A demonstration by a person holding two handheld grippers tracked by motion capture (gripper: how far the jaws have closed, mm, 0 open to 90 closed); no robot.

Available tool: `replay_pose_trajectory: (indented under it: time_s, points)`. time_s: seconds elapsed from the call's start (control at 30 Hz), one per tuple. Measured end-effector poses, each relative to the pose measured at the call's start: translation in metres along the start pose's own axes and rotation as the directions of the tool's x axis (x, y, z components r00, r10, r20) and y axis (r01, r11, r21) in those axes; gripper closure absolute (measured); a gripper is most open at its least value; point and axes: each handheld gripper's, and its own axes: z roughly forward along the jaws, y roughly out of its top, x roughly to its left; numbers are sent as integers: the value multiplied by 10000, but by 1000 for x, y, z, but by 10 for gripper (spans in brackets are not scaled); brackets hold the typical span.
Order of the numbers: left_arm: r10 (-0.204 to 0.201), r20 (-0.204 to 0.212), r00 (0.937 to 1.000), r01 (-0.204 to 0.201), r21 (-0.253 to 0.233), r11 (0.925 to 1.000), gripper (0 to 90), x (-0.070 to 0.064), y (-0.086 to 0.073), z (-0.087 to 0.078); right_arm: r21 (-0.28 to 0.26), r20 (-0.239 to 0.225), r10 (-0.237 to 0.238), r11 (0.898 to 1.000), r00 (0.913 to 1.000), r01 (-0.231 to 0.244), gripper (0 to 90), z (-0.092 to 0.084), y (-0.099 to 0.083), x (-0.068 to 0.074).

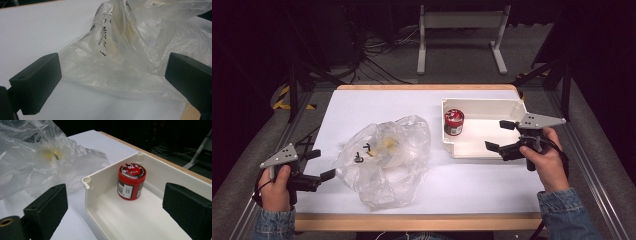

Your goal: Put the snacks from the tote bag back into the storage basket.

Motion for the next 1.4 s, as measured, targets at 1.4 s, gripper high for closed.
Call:
replay_pose_trajectory:
  time_s: [1.4]
  points:
    - [-436, -552, 9975, 414, -405, 9983, 18, 0, -43, 18, 226, 1070, 1452, 9887, 9836, -1484, 34, -4, -112, -1]
